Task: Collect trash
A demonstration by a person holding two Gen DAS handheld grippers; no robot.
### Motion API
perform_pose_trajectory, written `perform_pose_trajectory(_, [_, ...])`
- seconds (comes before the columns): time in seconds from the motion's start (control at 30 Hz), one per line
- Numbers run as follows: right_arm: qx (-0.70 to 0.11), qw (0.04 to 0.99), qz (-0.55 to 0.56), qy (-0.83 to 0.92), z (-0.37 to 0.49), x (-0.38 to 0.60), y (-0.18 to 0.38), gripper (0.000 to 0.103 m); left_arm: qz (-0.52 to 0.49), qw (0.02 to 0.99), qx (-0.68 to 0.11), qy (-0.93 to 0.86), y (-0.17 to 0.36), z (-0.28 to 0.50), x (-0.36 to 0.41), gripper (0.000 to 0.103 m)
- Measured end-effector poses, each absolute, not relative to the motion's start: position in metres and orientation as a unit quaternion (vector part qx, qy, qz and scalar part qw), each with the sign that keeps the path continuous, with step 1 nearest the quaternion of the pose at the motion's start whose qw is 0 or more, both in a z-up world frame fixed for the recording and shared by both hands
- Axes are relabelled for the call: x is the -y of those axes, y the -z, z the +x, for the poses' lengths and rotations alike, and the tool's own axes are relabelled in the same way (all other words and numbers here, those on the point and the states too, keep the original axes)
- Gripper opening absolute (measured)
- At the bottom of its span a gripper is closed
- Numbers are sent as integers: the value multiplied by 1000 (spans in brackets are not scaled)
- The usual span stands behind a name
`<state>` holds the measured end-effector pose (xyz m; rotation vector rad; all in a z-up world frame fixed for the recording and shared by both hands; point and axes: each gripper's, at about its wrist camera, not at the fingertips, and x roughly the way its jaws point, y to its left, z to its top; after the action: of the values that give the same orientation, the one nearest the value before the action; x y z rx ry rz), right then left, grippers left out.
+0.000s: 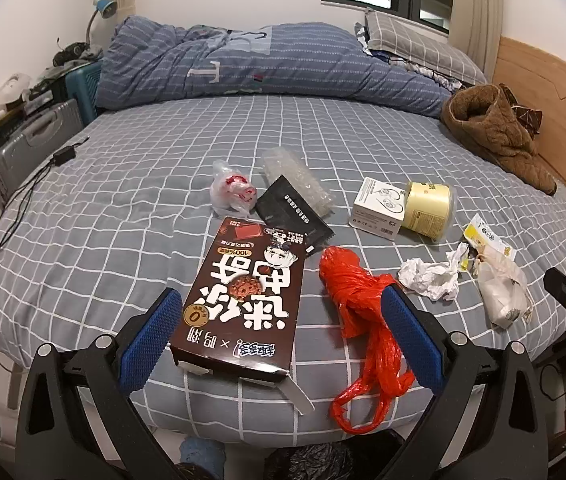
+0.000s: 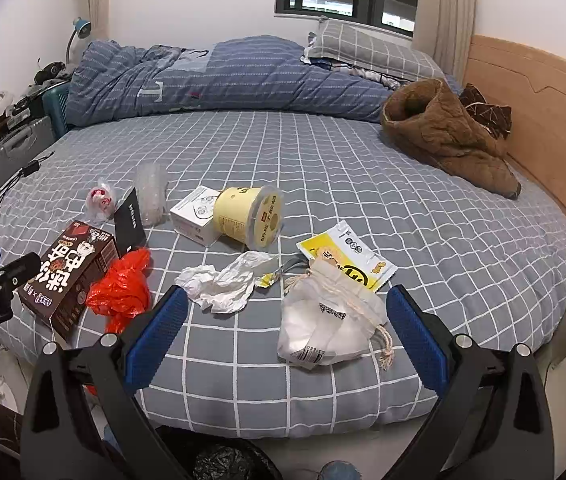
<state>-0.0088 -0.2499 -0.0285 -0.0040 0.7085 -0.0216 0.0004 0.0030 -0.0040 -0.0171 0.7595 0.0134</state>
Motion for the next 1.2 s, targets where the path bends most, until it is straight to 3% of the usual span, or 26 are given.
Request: perform_pose_trajectory(1.2, [-346,938,18,26,-8,257,28,96,-2,928,-373,-6,6,2,2,97])
